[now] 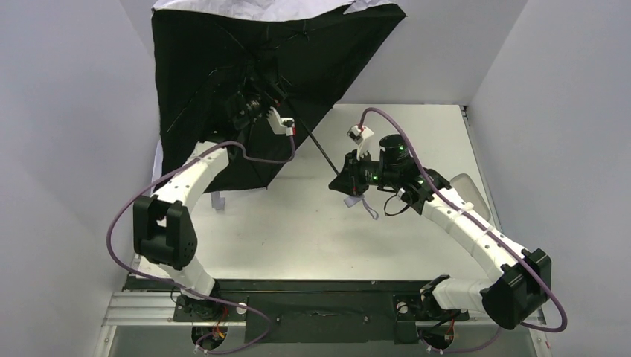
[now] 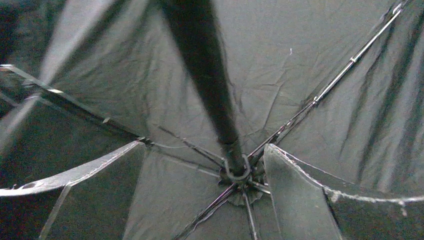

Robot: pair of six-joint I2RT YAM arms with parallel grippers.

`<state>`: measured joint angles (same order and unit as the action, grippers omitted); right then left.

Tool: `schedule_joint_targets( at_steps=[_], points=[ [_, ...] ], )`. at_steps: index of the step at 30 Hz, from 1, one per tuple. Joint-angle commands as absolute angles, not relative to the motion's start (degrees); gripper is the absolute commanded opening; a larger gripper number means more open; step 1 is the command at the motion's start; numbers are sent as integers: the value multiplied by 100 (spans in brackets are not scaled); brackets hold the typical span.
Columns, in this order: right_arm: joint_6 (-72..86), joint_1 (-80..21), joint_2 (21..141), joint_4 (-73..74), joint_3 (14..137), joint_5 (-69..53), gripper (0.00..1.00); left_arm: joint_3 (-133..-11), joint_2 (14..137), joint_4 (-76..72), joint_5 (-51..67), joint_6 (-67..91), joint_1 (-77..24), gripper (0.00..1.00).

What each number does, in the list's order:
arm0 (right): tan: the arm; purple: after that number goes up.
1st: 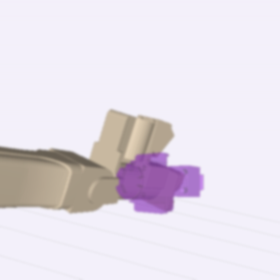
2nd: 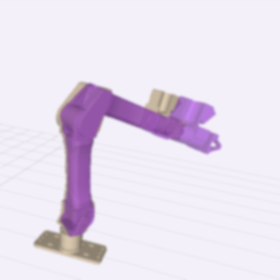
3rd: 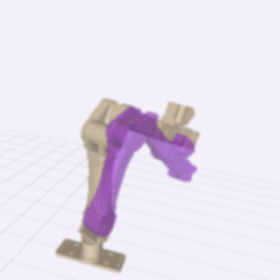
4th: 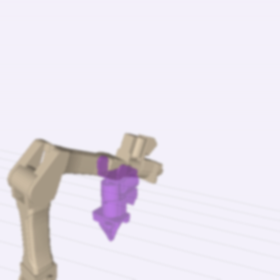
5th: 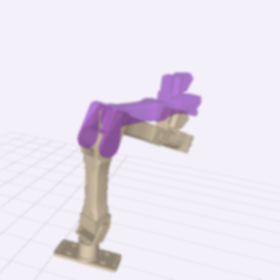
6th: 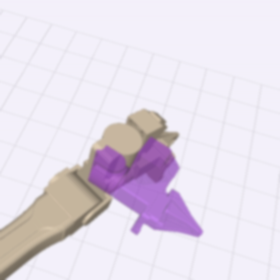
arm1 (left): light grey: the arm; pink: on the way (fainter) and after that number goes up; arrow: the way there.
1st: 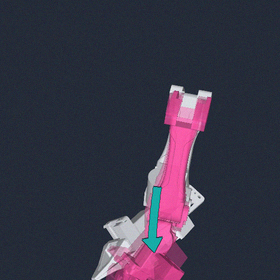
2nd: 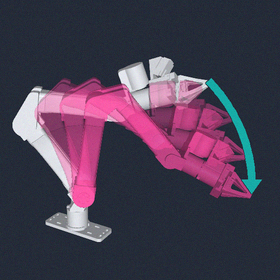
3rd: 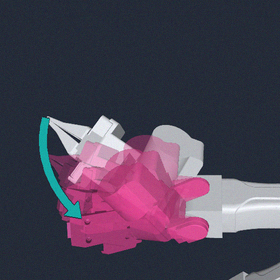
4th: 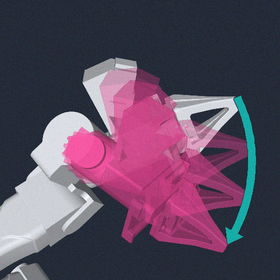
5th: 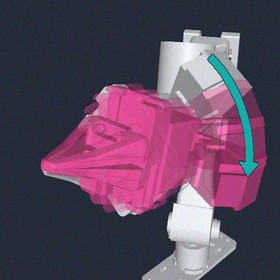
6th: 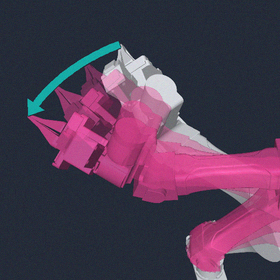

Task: Open the umbrella

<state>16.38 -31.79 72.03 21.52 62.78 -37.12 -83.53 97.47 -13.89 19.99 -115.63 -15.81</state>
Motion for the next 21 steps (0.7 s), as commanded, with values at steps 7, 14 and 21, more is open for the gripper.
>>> schedule_joint_targets(
  at_steps=[7, 14, 21],
  points=[
    [2579, -3233, 6776, -375, 6182, -3342, 0, -7545, 8310, -586, 2878, -10444, -1767, 97],
    [2877, -3240, 6622, -832, 6002, -3285, 0, -7660, 7475, 744, 2865, -6743, -1969, 97],
    [3241, -3374, 6511, -1539, 5781, -3025, 0, -8946, 7949, 983, 2916, -806, -2118, 90]
  ],
)
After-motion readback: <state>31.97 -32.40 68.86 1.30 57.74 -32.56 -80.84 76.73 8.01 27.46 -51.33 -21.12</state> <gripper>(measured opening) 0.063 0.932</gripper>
